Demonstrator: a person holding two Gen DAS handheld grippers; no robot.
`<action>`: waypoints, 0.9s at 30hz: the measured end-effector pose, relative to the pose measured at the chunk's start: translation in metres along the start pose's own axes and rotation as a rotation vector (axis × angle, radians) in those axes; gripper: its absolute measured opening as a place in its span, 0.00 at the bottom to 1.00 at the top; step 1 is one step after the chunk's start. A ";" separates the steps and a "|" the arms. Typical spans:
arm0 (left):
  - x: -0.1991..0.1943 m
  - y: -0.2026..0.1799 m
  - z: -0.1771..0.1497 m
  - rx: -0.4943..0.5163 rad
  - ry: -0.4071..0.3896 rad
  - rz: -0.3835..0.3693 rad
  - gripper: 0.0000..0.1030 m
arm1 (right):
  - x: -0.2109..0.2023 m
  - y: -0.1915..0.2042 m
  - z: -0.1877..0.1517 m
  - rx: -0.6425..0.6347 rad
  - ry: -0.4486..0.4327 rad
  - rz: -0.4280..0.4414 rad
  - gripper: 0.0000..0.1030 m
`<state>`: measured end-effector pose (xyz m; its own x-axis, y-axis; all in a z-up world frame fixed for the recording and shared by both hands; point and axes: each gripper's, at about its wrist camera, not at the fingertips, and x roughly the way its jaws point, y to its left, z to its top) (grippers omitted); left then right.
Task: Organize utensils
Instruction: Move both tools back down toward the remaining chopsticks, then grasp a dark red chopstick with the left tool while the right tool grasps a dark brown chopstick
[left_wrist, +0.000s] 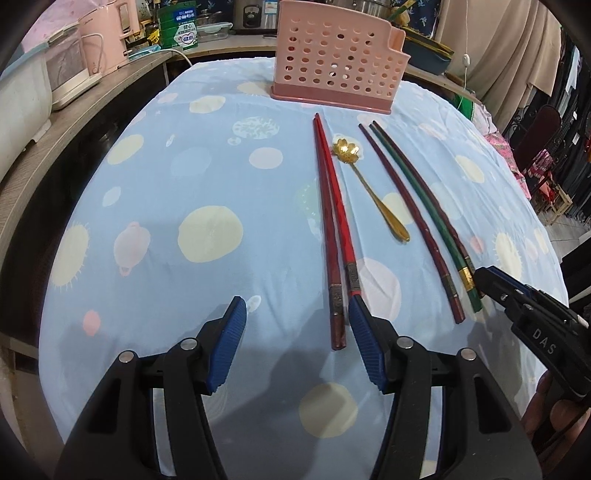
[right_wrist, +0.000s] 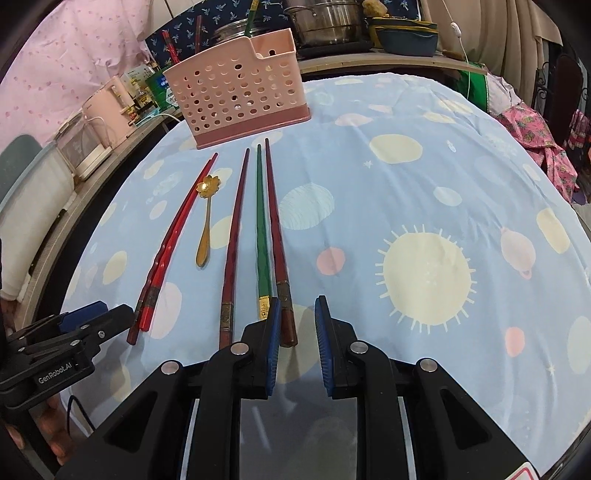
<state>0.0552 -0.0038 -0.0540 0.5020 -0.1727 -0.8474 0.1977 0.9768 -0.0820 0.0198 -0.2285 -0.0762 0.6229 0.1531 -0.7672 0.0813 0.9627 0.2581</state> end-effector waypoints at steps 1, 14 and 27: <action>0.002 0.001 0.000 -0.001 0.003 0.003 0.53 | 0.000 0.000 0.000 -0.002 -0.001 -0.001 0.19; 0.007 -0.004 -0.002 0.053 -0.020 0.054 0.50 | 0.005 0.004 -0.001 -0.024 -0.001 -0.013 0.17; 0.004 -0.004 0.000 0.066 -0.021 0.032 0.07 | 0.004 0.005 -0.001 -0.044 -0.006 -0.022 0.09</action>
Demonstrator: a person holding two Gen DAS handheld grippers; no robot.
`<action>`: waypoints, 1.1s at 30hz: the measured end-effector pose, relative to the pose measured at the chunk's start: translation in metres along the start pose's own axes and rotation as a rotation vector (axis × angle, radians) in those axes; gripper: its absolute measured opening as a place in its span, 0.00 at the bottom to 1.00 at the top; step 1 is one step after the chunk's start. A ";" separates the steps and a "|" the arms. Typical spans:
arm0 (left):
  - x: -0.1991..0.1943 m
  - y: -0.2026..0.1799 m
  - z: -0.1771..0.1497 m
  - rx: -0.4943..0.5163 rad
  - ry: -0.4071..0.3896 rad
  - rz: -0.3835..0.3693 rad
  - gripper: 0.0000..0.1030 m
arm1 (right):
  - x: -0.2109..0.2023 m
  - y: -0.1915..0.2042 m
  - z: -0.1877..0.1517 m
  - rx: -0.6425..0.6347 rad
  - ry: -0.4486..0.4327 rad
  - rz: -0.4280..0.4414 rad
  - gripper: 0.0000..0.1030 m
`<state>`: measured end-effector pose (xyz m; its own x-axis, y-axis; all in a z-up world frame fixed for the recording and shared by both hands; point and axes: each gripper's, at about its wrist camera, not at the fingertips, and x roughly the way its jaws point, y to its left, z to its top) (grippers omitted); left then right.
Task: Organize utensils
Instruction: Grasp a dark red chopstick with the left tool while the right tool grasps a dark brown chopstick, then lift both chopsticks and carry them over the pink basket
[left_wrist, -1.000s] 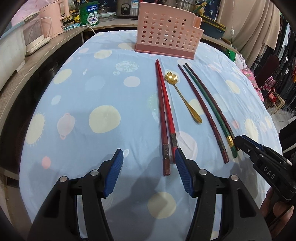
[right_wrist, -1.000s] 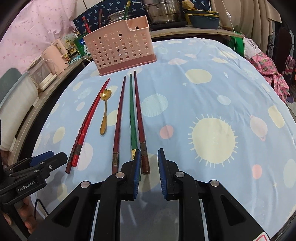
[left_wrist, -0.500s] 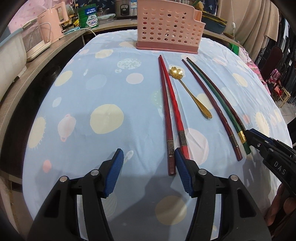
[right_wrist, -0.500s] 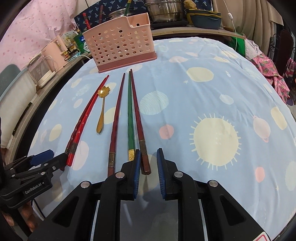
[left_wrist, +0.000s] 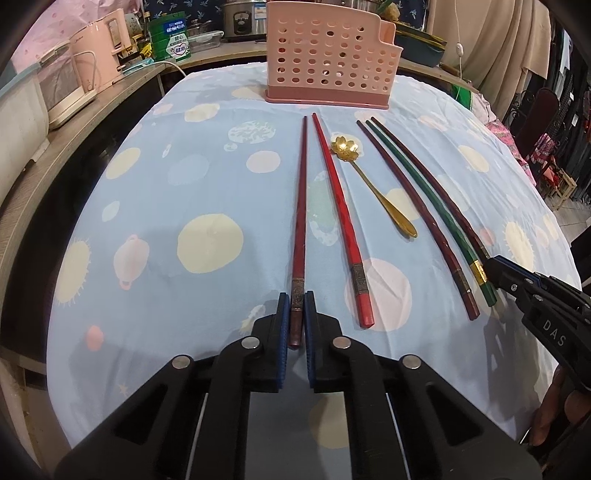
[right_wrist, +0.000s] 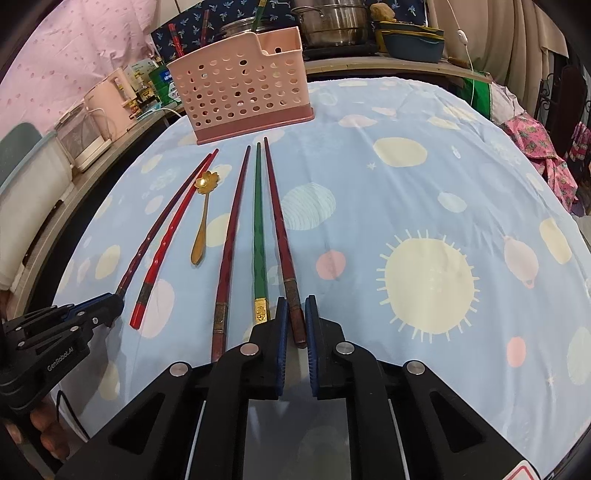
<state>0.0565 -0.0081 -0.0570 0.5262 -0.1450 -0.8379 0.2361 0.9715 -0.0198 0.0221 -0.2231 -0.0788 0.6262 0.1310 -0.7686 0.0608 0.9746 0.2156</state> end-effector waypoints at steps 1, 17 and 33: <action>-0.002 0.000 0.000 -0.003 -0.001 -0.002 0.07 | -0.001 0.000 0.000 -0.003 -0.001 0.001 0.08; -0.083 0.011 0.046 -0.060 -0.178 -0.054 0.07 | -0.074 -0.006 0.038 0.042 -0.177 0.062 0.07; -0.136 0.026 0.137 -0.095 -0.384 -0.042 0.07 | -0.129 -0.013 0.115 0.074 -0.377 0.109 0.07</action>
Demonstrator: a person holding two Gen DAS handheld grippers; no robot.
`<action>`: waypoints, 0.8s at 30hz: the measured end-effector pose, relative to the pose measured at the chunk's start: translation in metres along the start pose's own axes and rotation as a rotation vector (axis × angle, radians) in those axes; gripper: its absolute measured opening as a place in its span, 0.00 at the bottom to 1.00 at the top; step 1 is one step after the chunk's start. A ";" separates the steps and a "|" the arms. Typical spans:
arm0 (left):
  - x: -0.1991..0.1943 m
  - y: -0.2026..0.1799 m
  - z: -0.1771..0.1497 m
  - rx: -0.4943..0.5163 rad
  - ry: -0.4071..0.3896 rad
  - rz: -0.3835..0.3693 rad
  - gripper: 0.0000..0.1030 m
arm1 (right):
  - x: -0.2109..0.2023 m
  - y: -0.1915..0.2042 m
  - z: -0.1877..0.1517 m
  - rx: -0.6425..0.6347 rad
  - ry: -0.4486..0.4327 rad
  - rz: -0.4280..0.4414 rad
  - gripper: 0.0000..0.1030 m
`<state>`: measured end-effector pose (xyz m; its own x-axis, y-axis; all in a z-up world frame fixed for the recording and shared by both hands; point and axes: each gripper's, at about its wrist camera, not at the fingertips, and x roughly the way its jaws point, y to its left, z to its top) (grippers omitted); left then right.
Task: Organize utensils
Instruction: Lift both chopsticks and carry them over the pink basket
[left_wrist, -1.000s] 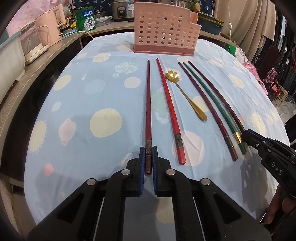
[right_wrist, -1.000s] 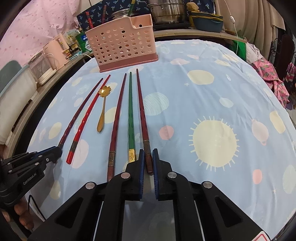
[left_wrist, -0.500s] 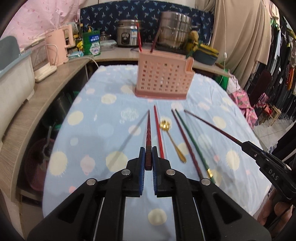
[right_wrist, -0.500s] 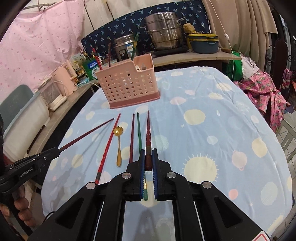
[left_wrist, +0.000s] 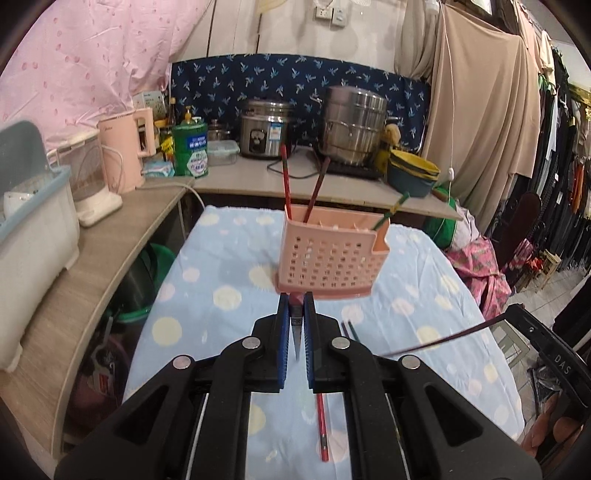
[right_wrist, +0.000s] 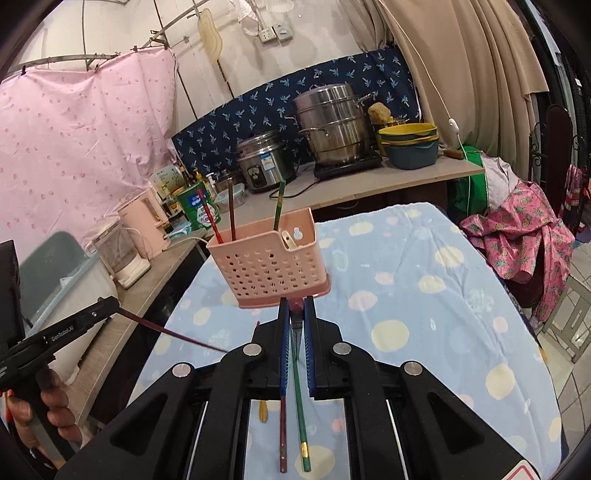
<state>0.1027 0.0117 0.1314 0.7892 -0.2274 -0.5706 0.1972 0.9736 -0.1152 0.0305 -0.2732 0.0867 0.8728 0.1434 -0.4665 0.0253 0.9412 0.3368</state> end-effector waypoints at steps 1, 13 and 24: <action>0.000 0.000 0.005 0.000 -0.007 -0.001 0.07 | 0.000 0.001 0.005 -0.001 -0.011 -0.001 0.07; 0.001 -0.004 0.080 -0.013 -0.148 -0.015 0.07 | 0.013 0.013 0.078 0.014 -0.160 0.044 0.07; -0.002 -0.007 0.154 -0.054 -0.348 -0.036 0.07 | 0.038 0.027 0.144 0.082 -0.325 0.144 0.07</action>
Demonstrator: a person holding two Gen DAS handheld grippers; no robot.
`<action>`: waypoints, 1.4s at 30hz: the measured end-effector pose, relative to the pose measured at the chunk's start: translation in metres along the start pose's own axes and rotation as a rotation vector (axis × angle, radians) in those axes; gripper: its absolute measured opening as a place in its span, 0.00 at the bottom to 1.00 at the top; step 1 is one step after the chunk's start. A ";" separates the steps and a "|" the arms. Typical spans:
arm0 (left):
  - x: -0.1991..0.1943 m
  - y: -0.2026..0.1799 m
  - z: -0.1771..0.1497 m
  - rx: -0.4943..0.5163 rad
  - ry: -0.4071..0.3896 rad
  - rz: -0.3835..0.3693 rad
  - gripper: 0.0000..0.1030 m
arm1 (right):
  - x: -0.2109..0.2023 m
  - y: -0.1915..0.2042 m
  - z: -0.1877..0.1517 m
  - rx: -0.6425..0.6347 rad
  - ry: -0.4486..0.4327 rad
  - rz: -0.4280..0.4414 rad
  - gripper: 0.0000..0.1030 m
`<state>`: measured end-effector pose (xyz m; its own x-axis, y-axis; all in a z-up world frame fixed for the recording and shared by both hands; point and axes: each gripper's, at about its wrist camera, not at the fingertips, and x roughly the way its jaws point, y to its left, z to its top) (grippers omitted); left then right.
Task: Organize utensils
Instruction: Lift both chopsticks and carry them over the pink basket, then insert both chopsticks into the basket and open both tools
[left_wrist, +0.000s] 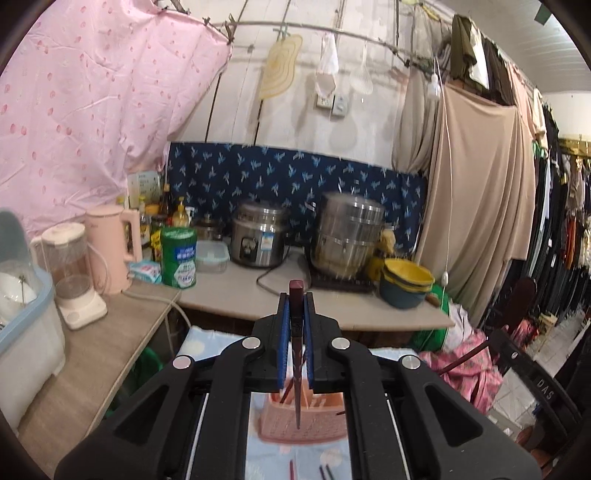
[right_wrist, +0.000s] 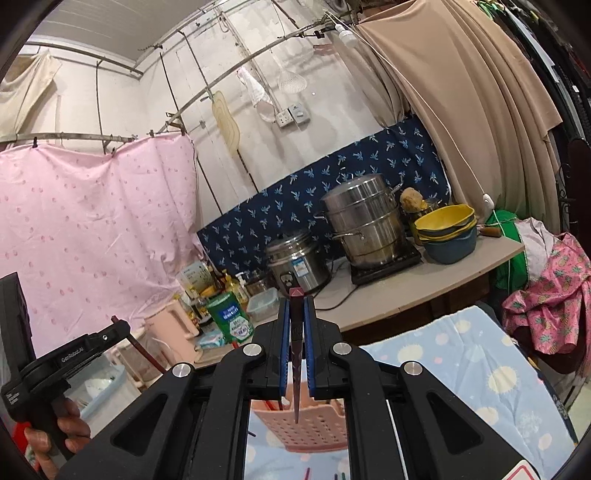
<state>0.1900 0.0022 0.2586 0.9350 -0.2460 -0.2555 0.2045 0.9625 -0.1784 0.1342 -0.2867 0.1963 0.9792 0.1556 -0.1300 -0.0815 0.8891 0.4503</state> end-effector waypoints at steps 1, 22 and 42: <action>0.003 0.000 0.003 -0.003 -0.012 0.001 0.07 | 0.005 0.000 0.002 0.009 -0.007 0.007 0.07; 0.089 0.017 -0.047 -0.032 0.145 0.031 0.07 | 0.088 -0.024 -0.048 0.002 0.154 -0.088 0.07; 0.081 0.016 -0.063 -0.039 0.171 0.039 0.55 | 0.079 -0.024 -0.064 0.010 0.187 -0.107 0.26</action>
<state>0.2504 -0.0092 0.1755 0.8785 -0.2272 -0.4202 0.1539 0.9674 -0.2012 0.2020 -0.2680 0.1192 0.9306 0.1386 -0.3389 0.0237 0.9009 0.4334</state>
